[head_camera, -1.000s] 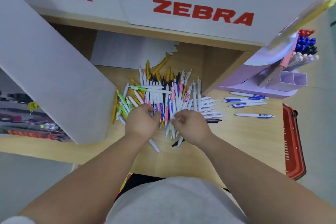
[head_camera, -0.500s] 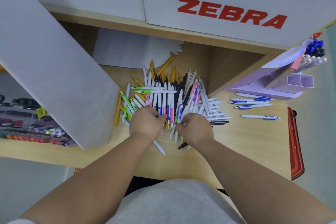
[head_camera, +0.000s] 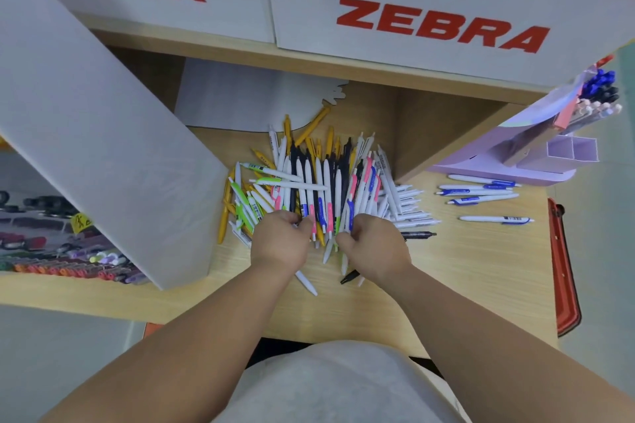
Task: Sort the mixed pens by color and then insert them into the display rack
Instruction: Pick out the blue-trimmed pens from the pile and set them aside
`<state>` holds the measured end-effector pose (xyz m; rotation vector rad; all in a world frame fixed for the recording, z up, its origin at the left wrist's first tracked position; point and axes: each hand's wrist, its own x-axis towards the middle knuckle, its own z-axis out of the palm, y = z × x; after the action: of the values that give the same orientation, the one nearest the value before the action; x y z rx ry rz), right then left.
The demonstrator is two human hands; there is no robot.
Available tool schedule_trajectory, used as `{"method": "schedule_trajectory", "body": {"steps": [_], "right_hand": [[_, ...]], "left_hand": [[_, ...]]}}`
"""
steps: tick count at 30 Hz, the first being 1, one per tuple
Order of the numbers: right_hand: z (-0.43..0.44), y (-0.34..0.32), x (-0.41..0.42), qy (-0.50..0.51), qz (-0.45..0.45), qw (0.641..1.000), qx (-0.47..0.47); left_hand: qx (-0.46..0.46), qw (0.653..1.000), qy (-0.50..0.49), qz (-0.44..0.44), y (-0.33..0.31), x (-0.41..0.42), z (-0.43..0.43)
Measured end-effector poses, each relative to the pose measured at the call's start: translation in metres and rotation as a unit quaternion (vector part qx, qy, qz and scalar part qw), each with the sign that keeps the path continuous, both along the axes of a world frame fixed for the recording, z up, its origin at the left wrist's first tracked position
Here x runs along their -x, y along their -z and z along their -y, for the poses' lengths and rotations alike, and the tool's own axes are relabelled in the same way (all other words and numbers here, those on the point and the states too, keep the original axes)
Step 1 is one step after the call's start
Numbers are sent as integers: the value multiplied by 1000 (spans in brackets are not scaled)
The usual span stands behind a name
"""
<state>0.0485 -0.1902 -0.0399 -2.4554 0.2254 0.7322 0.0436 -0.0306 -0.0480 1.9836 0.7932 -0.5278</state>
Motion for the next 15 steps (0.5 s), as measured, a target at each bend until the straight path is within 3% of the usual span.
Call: {"method": "schedule_trajectory", "body": {"steps": [3,7,11,15], "right_hand": [[12,-3,0,60,-8,995,-74],[31,-1,-8,212,-17,966,-147],[36,2,-22,235,-6,963,-133],[31,8,-30,219,25,967,-128]], "left_hand": [[-5,1000,11,-2,0,0,-1],[6,1000,-11,-17,-3,-5,-2],[46,995,-83,-38,-7,-12,0],[40,996,-76,-22,-8,-10,-3]]}}
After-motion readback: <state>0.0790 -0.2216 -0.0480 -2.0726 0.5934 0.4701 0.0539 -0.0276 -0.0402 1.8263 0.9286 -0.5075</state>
